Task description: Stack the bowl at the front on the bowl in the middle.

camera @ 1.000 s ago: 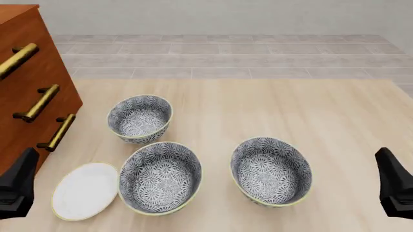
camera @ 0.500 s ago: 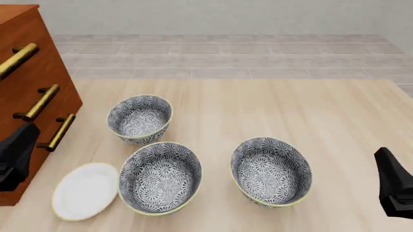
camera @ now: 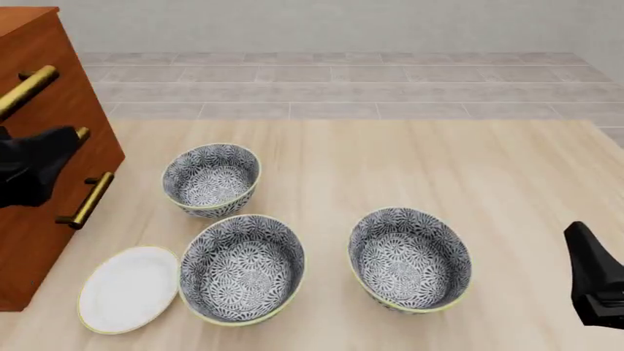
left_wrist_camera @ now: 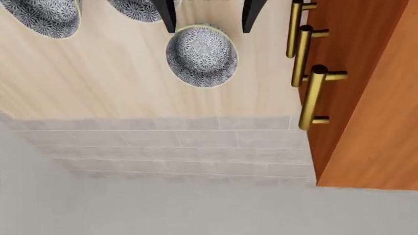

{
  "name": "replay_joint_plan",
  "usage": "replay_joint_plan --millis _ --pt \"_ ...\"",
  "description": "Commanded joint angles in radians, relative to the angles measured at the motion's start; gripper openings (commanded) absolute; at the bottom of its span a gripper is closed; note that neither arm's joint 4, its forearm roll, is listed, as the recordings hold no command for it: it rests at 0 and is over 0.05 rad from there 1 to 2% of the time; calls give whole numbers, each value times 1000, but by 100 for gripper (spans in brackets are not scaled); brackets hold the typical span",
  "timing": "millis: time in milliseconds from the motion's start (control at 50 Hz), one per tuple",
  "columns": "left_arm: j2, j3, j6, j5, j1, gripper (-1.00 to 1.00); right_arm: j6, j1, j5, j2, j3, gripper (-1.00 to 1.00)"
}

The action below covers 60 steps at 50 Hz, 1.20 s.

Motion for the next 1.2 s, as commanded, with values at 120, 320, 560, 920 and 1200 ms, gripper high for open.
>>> replay_joint_plan --millis 120,320,560,920,1200 --pt "203 -162 -16 57 -23 100 0 0 -7 6 1 100" --pt "303 -199 -7 41 -37 100 0 1 -6 5 1 100" --pt "365 -257 -15 106 -36 100 0 1 -4 4 1 100" --pt "499 -220 -36 -15 16 100 0 1 -4 3 1 100" --pt "583 -163 -32 -136 73 100 0 1 -4 4 1 100"
